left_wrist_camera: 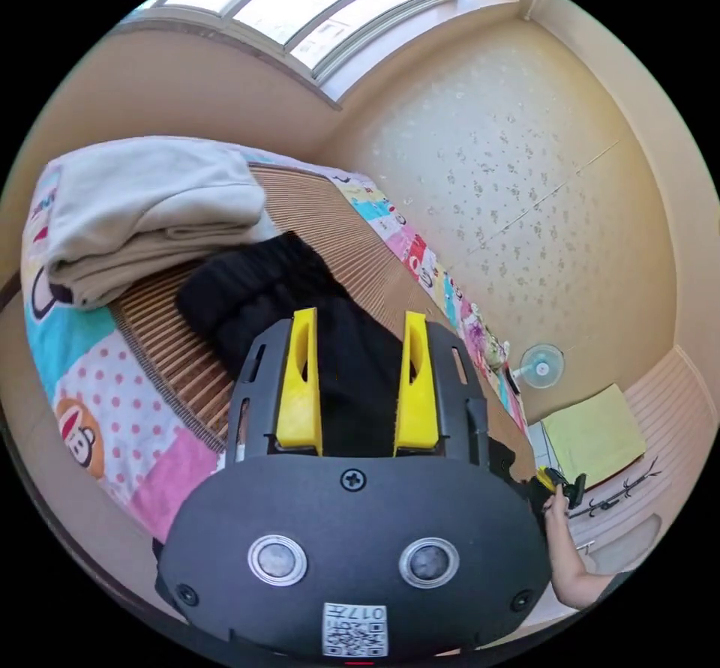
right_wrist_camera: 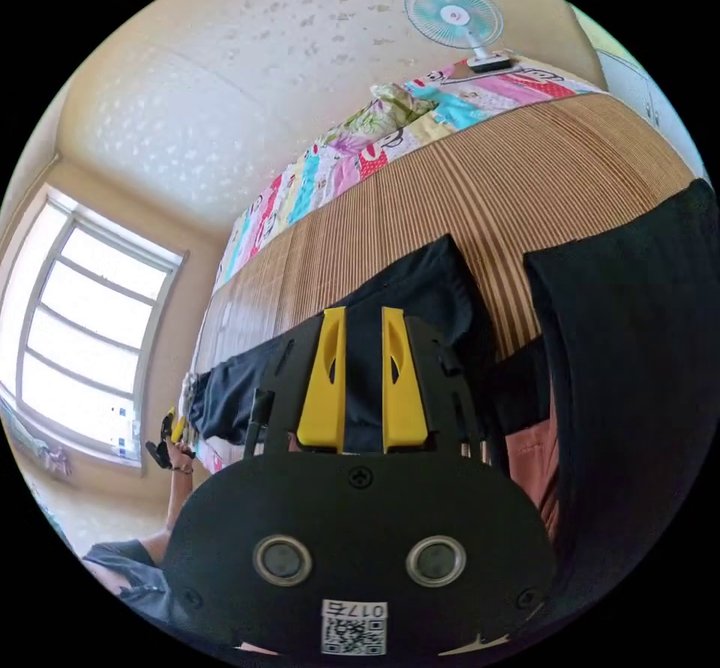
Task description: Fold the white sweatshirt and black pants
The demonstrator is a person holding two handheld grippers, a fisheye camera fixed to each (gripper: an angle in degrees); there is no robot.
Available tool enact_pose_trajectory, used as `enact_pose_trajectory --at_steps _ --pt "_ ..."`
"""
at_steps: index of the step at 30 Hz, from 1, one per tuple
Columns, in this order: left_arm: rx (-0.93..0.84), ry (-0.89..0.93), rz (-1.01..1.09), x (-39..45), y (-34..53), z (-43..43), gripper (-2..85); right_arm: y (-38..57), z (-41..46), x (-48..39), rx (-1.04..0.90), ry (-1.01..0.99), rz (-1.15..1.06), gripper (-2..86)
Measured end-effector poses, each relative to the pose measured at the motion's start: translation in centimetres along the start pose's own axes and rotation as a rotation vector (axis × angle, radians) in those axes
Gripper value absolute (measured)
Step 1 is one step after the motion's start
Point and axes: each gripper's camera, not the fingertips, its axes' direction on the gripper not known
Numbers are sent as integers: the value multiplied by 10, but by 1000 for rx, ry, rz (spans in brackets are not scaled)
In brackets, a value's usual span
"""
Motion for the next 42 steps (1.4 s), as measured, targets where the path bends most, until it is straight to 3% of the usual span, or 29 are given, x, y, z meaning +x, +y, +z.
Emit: enact_pose_trajectory --at_steps 3,6,9,11,14,16,23,28,30,34,38,42 --pt "38 -117 -127 -30 15 -5 211 34 48 10 -150 -53 -53 51" --pt "-73 -96 -215 -49 11 23 227 71 91 21 -283 29 -72 22" --pt "-186 -100 -196 -42 -7 52 106 100 90 34 -205 19 -51 11" --pt "-306 -94 -45 -15 -36 64 49 110 83 40 -210 31 -24 6" --pt "-263 -71 355 38 -60 36 42 126 71 36 -254 99 -23 4" --pt "-259 -80 421 40 -67 15 42 141 62 31 -287 135 -37 3" --pt "-263 -105 -78 -110 -33 -30 70 238 21 39 -236 20 8 4" --pt "-4 -10 -175 -124 39 -87 113 273 -17 80 -137 -207 140 9" --pt "18 94 -101 -103 59 -91 114 281 -41 90 -35 -256 146 14" --pt "-268 186 260 -12 90 -37 106 278 -85 97 130 -140 177 45" --pt "-569 307 583 79 130 36 137 251 -79 113 45 -84 258 111" --pt "-696 400 679 123 169 85 146 249 -80 113 75 -103 274 126"
